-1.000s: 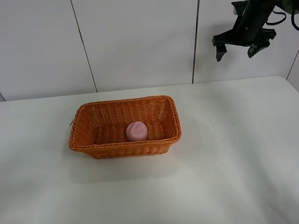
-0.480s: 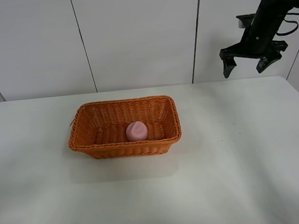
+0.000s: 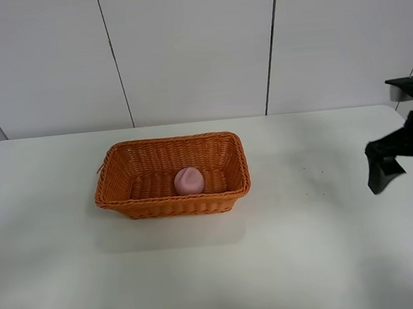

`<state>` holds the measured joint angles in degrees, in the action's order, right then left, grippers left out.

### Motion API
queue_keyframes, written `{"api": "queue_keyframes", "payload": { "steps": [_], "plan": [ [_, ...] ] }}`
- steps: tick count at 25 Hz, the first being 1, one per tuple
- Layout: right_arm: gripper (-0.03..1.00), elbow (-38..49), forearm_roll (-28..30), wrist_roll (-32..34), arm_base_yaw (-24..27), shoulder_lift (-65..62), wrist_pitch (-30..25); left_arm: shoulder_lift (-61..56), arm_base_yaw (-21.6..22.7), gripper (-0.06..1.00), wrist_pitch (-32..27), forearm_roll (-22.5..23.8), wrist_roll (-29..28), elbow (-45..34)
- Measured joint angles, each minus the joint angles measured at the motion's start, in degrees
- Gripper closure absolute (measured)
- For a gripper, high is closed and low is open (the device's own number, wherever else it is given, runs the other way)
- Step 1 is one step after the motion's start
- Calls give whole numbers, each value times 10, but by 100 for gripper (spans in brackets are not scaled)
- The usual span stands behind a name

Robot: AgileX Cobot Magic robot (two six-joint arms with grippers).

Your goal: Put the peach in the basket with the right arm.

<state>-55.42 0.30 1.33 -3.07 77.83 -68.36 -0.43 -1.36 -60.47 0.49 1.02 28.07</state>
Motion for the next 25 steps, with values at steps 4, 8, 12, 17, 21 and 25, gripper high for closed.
{"api": "queue_keyframes", "payload": {
  "steps": [4,8,12,17,21,25],
  "plan": [
    [27,141,0,0,0,-161,46,0,0,-5,0,0,0,0],
    [27,244,0,0,0,-329,83,0,0,-5,0,0,0,0],
    [27,269,0,0,0,-491,94,0,0,-5,0,0,0,0],
    [27,270,0,0,0,-655,96,0,0,-5,0,0,0,0],
    [27,272,0,0,0,-752,95,0,0,-5,0,0,0,0],
    [27,272,0,0,0,-780,95,0,0,-5,0,0,0,0]
  ]
}}
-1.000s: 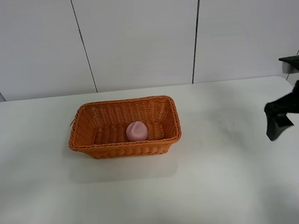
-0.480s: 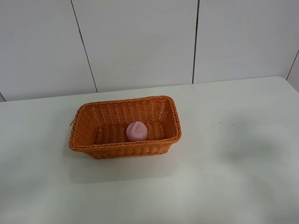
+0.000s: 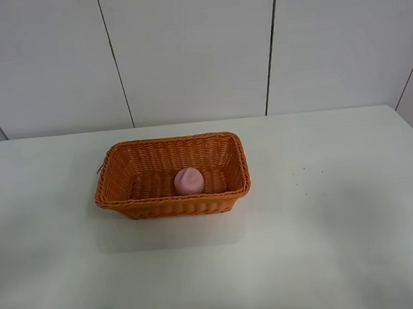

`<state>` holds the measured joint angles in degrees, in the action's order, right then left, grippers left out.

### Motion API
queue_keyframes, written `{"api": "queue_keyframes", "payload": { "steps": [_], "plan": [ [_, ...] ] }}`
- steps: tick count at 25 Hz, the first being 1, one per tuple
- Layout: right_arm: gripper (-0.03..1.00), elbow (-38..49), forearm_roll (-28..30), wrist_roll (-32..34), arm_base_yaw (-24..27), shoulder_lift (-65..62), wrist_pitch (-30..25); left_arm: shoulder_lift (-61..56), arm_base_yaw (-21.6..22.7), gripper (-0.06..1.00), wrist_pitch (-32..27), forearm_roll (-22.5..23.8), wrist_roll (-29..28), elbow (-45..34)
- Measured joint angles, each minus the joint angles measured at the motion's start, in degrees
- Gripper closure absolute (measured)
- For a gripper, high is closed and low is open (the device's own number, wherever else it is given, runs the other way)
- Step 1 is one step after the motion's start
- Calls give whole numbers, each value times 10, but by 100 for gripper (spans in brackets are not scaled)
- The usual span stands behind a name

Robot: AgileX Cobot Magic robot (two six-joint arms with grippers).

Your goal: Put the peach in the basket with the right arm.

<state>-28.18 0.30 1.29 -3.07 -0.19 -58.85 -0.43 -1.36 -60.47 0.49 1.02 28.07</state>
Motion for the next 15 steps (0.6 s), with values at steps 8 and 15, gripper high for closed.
{"api": "queue_keyframes", "payload": {
  "steps": [8,15],
  "plan": [
    [27,1,0,0,0,0,0,0,0,-5,0,0,0,0],
    [27,1,0,0,0,0,0,0,0,-5,0,0,0,0]
  ]
}}
